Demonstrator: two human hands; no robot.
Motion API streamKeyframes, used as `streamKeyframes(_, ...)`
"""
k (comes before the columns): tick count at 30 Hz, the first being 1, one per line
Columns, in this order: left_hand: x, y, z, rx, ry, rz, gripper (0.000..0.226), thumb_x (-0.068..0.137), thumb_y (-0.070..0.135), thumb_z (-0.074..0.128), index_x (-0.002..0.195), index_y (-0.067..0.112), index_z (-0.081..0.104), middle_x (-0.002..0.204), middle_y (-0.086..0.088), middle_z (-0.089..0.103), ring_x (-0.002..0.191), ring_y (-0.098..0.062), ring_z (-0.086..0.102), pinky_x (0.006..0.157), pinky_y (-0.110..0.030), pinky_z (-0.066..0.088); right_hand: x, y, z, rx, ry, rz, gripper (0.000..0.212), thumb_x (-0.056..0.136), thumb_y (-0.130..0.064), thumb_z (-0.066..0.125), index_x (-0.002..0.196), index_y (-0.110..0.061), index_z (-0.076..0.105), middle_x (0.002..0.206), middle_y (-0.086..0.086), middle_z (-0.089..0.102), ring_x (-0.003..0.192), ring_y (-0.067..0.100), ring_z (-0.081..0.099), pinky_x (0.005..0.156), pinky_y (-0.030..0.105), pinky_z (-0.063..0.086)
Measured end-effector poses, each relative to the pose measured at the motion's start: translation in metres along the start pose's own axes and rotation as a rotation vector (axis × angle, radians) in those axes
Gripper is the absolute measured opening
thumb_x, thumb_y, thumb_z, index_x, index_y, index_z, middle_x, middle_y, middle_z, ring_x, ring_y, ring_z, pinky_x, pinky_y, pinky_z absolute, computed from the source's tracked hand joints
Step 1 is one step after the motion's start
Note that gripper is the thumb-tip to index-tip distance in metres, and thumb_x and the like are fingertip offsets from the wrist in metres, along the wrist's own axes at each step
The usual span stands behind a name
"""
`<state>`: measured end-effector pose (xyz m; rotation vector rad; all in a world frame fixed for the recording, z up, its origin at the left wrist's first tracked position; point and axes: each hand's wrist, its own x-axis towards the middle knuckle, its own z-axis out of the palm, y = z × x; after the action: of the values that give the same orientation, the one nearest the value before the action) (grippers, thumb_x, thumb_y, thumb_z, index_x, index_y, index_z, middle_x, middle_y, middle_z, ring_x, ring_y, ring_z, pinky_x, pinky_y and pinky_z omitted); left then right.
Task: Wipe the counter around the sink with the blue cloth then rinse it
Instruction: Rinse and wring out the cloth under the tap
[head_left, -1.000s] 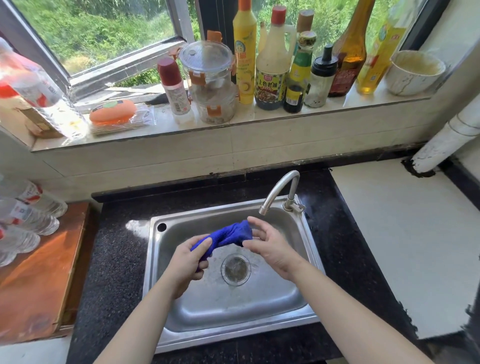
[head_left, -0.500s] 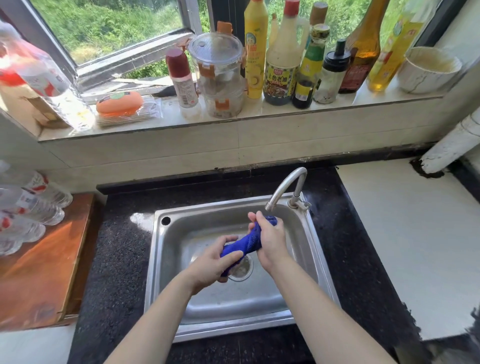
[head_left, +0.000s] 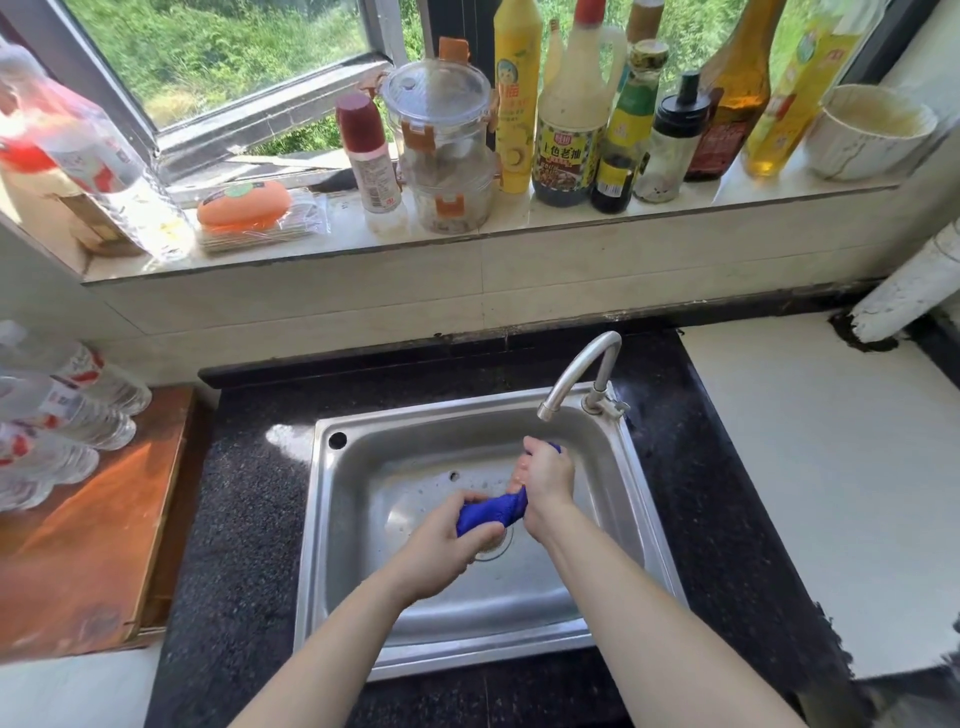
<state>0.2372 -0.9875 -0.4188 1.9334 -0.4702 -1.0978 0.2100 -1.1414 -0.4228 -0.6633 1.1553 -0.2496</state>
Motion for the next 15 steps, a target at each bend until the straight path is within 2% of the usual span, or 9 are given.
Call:
streamKeyframes(2, 0.0, 0.007, 0.0, -0.256, 0.07, -0.078, 0.044, 0.088, 0.043, 0.066, 0.12, 0.014, 0.061, 0.078, -0.001, 0.062, 0.061, -0.014, 0.048, 0.055, -0.03, 0.038, 0.001, -0.003, 0.0, 0.083, -0.079, 0.003, 0.018, 0.098, -0.012, 0.054, 0.086, -0.015, 0.04, 0.052, -0.004, 0.038, 0.041, 0.012, 0.035, 0.041, 0.026, 0.036)
streamKeyframes(4, 0.004, 0.015, -0.005, -0.58, 0.095, -0.198, 0.04, 0.099, 0.044, 0.054, 0.114, 0.007, 0.06, 0.078, -0.008, 0.064, 0.056, -0.018, 0.049, 0.05, -0.028, 0.032, -0.001, -0.008, 0.0, 0.163, -0.173, 0.037, 0.018, 0.098, -0.014, 0.053, 0.084, -0.014, 0.042, 0.058, 0.0, 0.043, 0.047, 0.014, 0.043, 0.05, 0.029, 0.044)
streamKeyframes(5, 0.004, 0.02, -0.008, -0.761, 0.069, -0.26, 0.035, 0.104, 0.04, 0.046, 0.112, 0.008, 0.057, 0.08, -0.012, 0.064, 0.054, -0.019, 0.05, 0.048, -0.026, 0.032, -0.002, -0.012, 0.0, 0.199, -0.218, 0.065, 0.018, 0.098, -0.015, 0.05, 0.081, -0.013, 0.043, 0.061, 0.001, 0.045, 0.052, 0.015, 0.045, 0.057, 0.03, 0.045)
streamKeyframes(7, 0.0, 0.025, -0.014, -0.977, -0.011, -0.323, 0.028, 0.099, 0.029, 0.048, 0.117, 0.008, 0.056, 0.081, -0.017, 0.064, 0.053, -0.02, 0.054, 0.045, -0.025, 0.035, -0.006, -0.019, -0.002, 0.251, -0.293, 0.099, 0.017, 0.097, -0.017, 0.046, 0.082, -0.011, 0.045, 0.067, 0.005, 0.048, 0.06, 0.019, 0.049, 0.067, 0.033, 0.046)
streamKeyframes(10, -0.003, 0.023, -0.018, -1.046, -0.05, -0.34, 0.039, 0.085, 0.022, 0.064, 0.121, 0.008, 0.056, 0.084, -0.016, 0.063, 0.058, -0.021, 0.057, 0.042, -0.024, 0.041, -0.012, -0.026, -0.005, 0.249, -0.351, 0.104, 0.009, 0.098, -0.013, 0.047, 0.096, -0.005, 0.051, 0.076, 0.009, 0.053, 0.069, 0.023, 0.055, 0.076, 0.036, 0.048)
streamKeyframes(13, -0.005, 0.019, -0.021, -1.053, -0.046, -0.368, 0.045, 0.08, 0.021, 0.072, 0.122, 0.015, 0.057, 0.087, -0.013, 0.066, 0.062, -0.023, 0.061, 0.043, -0.025, 0.046, -0.019, -0.028, -0.007, 0.22, -0.387, 0.085, 0.02, 0.1, -0.01, 0.047, 0.114, 0.001, 0.055, 0.084, 0.012, 0.058, 0.083, 0.027, 0.061, 0.087, 0.039, 0.05)
streamKeyframes(15, -0.006, 0.02, -0.023, -1.019, -0.071, -0.376, 0.048, 0.076, 0.018, 0.076, 0.12, 0.012, 0.06, 0.084, -0.014, 0.068, 0.063, -0.025, 0.065, 0.051, -0.032, 0.056, -0.022, -0.026, -0.009, 0.231, -0.416, 0.09, 0.026, 0.1, -0.009, 0.045, 0.122, 0.0, 0.055, 0.083, 0.012, 0.061, 0.087, 0.029, 0.064, 0.09, 0.041, 0.052)
